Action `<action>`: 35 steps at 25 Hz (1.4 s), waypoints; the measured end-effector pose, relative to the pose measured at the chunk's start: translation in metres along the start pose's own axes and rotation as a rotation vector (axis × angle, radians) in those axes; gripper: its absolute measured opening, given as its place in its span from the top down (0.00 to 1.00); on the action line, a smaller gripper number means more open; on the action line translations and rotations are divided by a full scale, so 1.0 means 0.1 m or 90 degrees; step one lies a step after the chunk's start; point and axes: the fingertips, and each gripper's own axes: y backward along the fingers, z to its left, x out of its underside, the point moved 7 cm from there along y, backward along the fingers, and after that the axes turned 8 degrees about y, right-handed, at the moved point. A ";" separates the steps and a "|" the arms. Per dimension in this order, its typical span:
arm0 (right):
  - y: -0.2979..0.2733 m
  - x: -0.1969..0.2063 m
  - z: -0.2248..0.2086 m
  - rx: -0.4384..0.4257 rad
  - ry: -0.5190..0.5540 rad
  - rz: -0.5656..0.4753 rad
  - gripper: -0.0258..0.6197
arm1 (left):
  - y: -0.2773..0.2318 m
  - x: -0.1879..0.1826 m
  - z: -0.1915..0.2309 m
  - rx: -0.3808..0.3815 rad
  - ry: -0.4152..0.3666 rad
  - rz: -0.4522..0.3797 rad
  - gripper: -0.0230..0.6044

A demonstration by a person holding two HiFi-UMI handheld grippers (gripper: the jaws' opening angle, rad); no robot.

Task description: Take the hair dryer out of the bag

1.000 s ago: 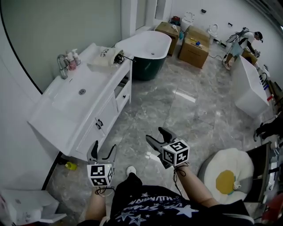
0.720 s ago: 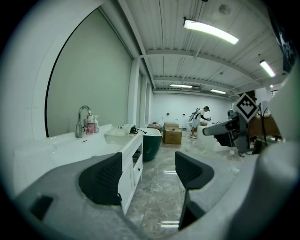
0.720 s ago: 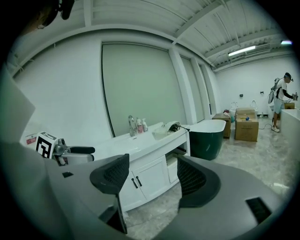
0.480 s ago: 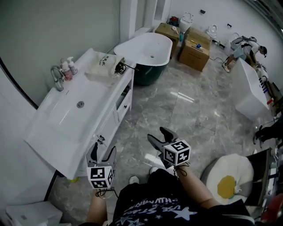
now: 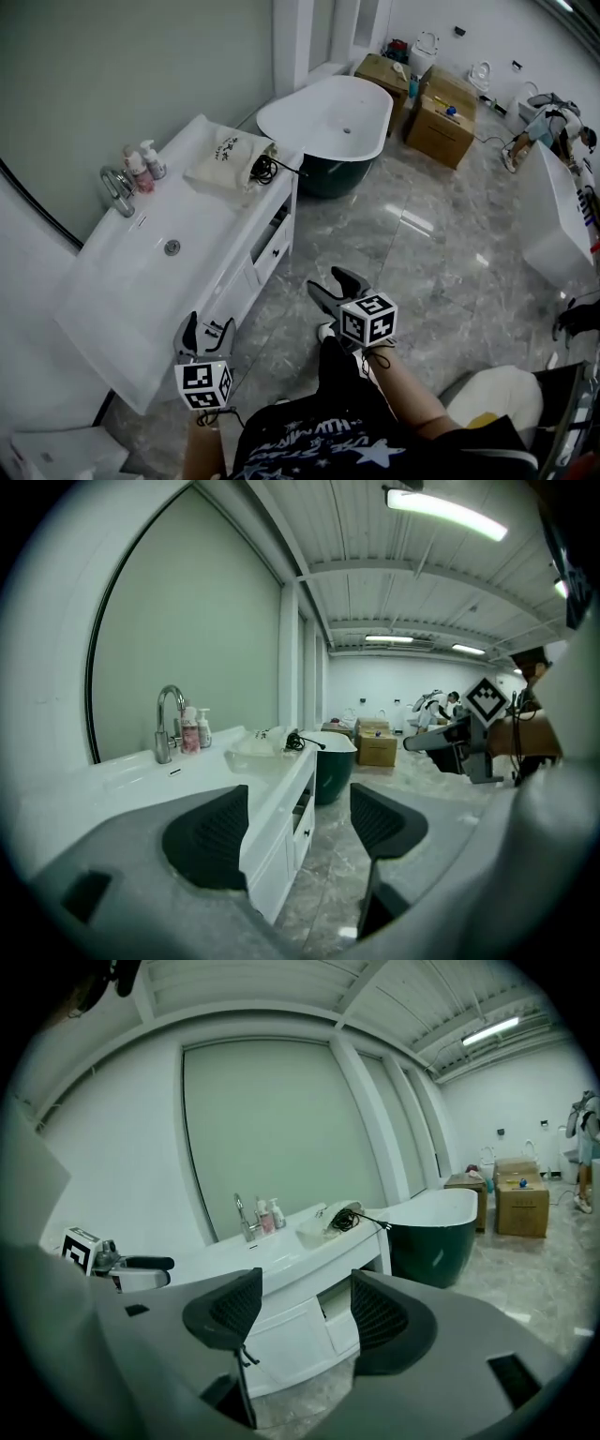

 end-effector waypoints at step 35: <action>-2.51 -1.36 -2.37 -0.173 0.030 0.063 0.56 | -3.66 -1.07 -0.01 -0.126 -0.051 0.080 0.46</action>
